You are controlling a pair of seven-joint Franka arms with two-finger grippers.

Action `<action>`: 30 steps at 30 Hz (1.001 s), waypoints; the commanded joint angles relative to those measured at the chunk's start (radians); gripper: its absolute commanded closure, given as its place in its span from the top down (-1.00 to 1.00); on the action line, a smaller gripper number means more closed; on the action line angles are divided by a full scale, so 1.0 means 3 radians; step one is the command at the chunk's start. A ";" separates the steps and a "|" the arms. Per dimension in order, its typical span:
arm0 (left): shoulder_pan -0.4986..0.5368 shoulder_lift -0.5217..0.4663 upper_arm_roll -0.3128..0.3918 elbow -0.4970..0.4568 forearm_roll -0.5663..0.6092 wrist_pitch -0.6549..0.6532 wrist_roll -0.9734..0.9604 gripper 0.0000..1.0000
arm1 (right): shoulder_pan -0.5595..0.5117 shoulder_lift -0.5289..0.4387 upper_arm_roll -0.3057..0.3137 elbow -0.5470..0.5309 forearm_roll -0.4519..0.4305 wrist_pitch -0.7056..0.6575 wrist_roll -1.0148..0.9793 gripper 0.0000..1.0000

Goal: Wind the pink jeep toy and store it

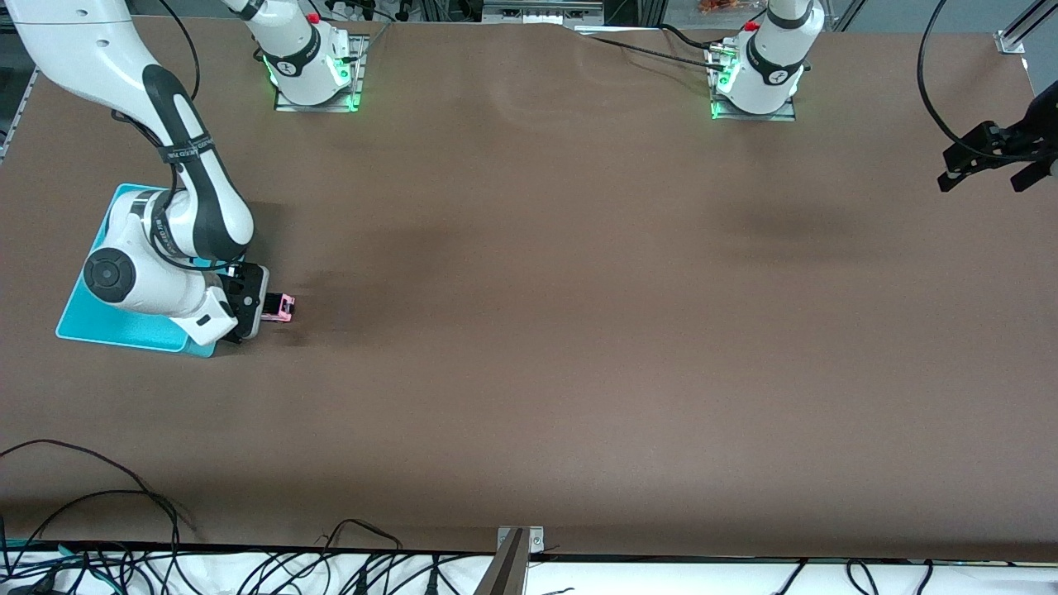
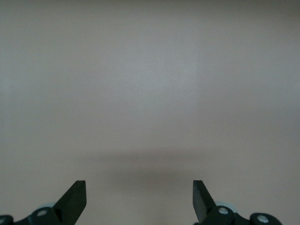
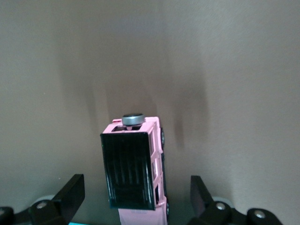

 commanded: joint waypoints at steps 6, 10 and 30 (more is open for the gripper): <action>-0.0011 0.0004 -0.0027 0.0052 0.0052 -0.0103 -0.0139 1.00 | -0.0043 -0.0141 0.0021 -0.0473 -0.0012 0.0475 -0.0112 0.69; -0.0011 0.0009 -0.0032 0.0057 0.0052 -0.0103 -0.0129 1.00 | -0.0043 -0.0146 0.0021 -0.0458 -0.0012 0.0517 -0.0377 -0.08; -0.0006 0.0106 -0.0099 0.0226 0.0052 -0.0164 -0.0165 1.00 | -0.0017 -0.0371 0.0175 0.0216 -0.0007 -0.0239 -0.0367 -0.99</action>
